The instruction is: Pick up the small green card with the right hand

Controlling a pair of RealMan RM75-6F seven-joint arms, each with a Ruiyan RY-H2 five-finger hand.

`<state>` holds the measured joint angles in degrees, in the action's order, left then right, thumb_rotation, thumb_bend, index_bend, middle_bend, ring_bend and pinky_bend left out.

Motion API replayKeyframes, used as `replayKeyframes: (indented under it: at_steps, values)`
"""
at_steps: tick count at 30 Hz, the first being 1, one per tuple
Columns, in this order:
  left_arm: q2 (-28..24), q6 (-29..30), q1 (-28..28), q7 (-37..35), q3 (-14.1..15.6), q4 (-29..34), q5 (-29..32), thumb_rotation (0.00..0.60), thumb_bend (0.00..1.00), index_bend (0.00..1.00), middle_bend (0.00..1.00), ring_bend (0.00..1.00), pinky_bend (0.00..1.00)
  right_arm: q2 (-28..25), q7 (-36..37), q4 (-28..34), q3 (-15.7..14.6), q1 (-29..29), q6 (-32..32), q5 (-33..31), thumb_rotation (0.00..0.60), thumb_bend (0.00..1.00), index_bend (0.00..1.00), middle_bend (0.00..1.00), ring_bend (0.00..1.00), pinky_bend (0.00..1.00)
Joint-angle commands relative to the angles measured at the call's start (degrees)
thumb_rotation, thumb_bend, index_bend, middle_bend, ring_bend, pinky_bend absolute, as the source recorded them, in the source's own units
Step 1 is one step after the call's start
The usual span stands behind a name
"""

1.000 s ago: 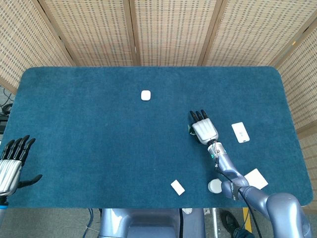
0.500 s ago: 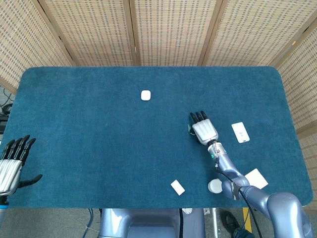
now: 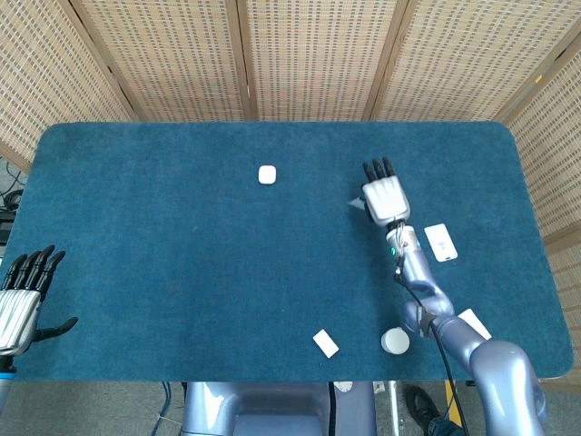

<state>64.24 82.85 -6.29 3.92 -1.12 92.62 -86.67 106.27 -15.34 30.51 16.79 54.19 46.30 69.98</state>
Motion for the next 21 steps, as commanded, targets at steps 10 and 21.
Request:
replayKeyframes:
  at_steps: [10, 21]
  values:
    - [-0.5, 0.1, -0.1, -0.8, 0.4, 0.4, -0.9, 0.600, 0.00, 0.00, 0.00, 0.00, 0.00, -7.6, 4.3, 8.9, 0.0, -2.8, 12.0, 3.5, 0.600, 0.39, 0.28, 0.04, 0.00, 0.00]
    - [-2.2, 2.7, 1.4, -4.7, 1.5, 0.6, -3.0, 0.600, 0.00, 0.00, 0.00, 0.00, 0.00, -31.7, 8.3, 49.3, -2.5, -21.6, 33.1, 7.7, 0.600, 0.00, 0.05, 0.00, 0.00, 0.00]
